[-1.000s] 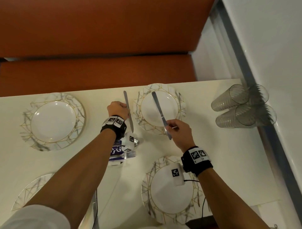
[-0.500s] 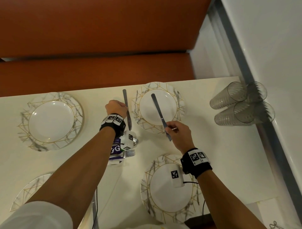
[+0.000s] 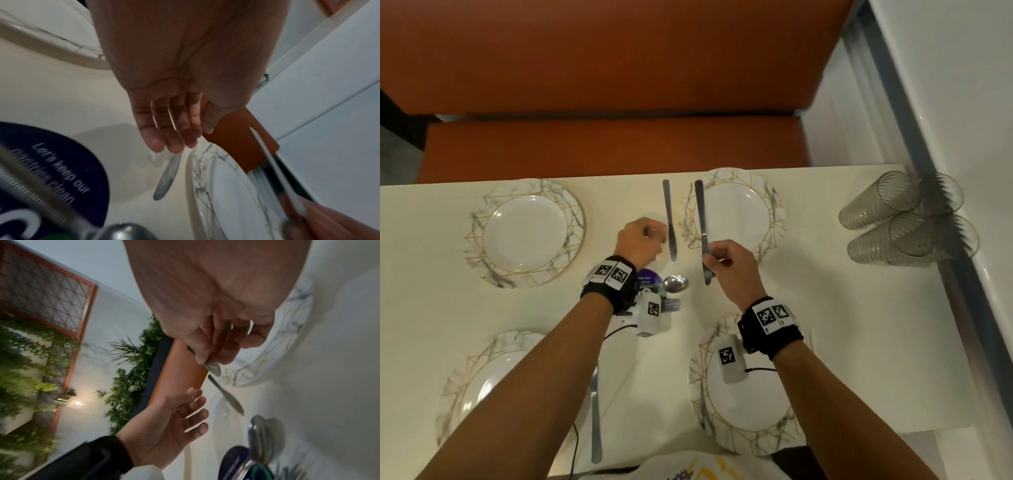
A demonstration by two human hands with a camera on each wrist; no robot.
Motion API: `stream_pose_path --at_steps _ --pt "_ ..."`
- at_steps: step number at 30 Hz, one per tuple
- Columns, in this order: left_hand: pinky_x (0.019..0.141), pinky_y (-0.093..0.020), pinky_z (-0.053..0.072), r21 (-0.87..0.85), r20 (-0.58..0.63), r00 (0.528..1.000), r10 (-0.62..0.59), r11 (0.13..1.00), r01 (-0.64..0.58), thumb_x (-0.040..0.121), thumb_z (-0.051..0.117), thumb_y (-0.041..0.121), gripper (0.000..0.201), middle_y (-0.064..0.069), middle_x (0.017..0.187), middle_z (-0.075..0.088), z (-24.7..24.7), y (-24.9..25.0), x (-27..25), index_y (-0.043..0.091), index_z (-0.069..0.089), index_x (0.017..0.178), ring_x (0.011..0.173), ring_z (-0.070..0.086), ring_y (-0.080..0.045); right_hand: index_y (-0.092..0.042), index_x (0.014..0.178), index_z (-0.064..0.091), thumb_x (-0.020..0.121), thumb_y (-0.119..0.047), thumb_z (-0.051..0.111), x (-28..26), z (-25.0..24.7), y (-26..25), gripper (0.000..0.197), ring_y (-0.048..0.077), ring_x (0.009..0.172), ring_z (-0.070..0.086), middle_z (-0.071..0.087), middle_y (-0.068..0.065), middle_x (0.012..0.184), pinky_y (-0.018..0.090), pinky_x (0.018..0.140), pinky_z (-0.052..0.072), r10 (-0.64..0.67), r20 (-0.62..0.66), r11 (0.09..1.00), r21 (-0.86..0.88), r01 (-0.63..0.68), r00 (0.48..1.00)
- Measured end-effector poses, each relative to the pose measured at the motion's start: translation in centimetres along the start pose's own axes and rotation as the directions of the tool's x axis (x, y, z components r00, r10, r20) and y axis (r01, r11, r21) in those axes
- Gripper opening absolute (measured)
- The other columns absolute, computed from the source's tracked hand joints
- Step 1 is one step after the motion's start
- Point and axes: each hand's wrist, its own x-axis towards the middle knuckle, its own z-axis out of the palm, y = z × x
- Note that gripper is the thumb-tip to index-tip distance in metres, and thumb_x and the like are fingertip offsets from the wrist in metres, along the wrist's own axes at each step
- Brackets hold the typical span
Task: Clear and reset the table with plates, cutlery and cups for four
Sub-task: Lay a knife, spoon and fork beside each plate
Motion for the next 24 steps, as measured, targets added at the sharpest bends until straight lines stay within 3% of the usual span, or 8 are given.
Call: stream_pose_path --at_steps 4,8,12,16,19,22,24 --pt "0.066 -0.031 0.058 -0.183 0.054 0.998 0.044 0.982 -0.033 0.101 0.063 0.024 0.015 -0.003 0.095 0.078 -1.0 -0.7 -3.9 0.016 0.075 0.107 0.074 0.071 -0.015 -0.021 0.097 0.068 0.086 -0.016 0.074 -0.9 3.6 -1.8 0.014 0.017 0.086 0.068 0.07 -0.005 0.087 0.031 0.081 0.058 -0.032 0.044 0.999 0.012 0.031 0.999" --pt "0.063 -0.025 0.058 -0.359 -0.011 1.0 -0.001 0.933 -0.002 0.094 0.074 0.02 0.023 -0.011 0.099 0.076 -3.4 -2.7 -5.9 0.007 0.073 0.113 0.074 0.072 -0.017 -0.016 0.099 0.071 0.085 -0.015 0.076 -2.4 7.8 -3.2 0.014 0.011 0.082 0.068 0.071 -0.006 0.086 0.025 0.077 0.056 -0.076 0.122 0.997 0.031 0.073 0.99" --pt "0.061 -0.026 0.057 -0.407 -0.067 0.996 -0.065 0.913 0.032 0.091 0.077 0.013 0.018 -0.012 0.094 0.076 -7.8 -5.7 -6.7 0.008 0.073 0.107 0.075 0.072 -0.018 -0.015 0.101 0.073 0.088 -0.021 0.074 -3.9 12.5 -4.7 0.015 0.013 0.071 0.069 0.074 0.0 0.08 0.029 0.071 0.059 -0.097 0.177 0.995 0.015 0.096 0.979" --pt "0.066 -0.03 0.058 -0.436 -0.112 0.99 -0.088 0.899 0.03 0.091 0.075 0.006 0.016 -0.013 0.087 0.075 -14.0 -9.2 -6.5 0.004 0.072 0.106 0.072 0.07 -0.019 -0.012 0.103 0.075 0.093 -0.01 0.064 -5.3 17.5 -6.2 0.014 0.004 0.067 0.068 0.075 0.002 0.083 0.019 0.061 0.057 -0.055 0.249 0.997 -0.04 0.067 0.967" --pt "0.066 -0.033 0.059 -0.416 -0.152 0.982 -0.109 0.909 0.037 0.089 0.076 0.006 0.01 -0.014 0.084 0.075 -19.1 -12.0 -5.3 0.006 0.073 0.099 0.066 0.069 -0.02 -0.014 0.1 0.075 0.095 -0.009 0.061 -6.4 21.4 -7.0 0.015 0.017 0.07 0.07 0.075 0.002 0.082 0.033 0.063 0.062 -0.014 0.274 0.999 -0.033 0.024 0.961" --pt "0.066 -0.04 0.061 -0.361 -0.211 0.966 -0.148 0.93 0.064 0.087 0.079 0.007 0.007 -0.008 0.072 0.073 -24.5 -15.3 -3.4 0.012 0.075 0.09 0.058 0.067 -0.024 -0.017 0.098 0.075 0.096 -0.009 0.059 -7.1 25.2 -7.5 0.018 0.014 0.071 0.067 0.075 0.002 0.084 0.03 0.068 0.06 0.022 0.292 0.999 -0.037 -0.012 0.956" --pt "0.07 -0.042 0.064 -0.309 -0.246 0.956 -0.159 0.948 0.078 0.086 0.079 0.009 0.008 -0.009 0.075 0.075 -27.8 -17.2 -1.9 0.015 0.076 0.088 0.061 0.069 -0.025 -0.021 0.094 0.076 0.095 -0.008 0.059 -7.4 27.4 -7.5 0.021 0.013 0.073 0.066 0.075 0.004 0.085 0.034 0.071 0.061 0.026 0.282 0.999 -0.043 -0.014 0.959"
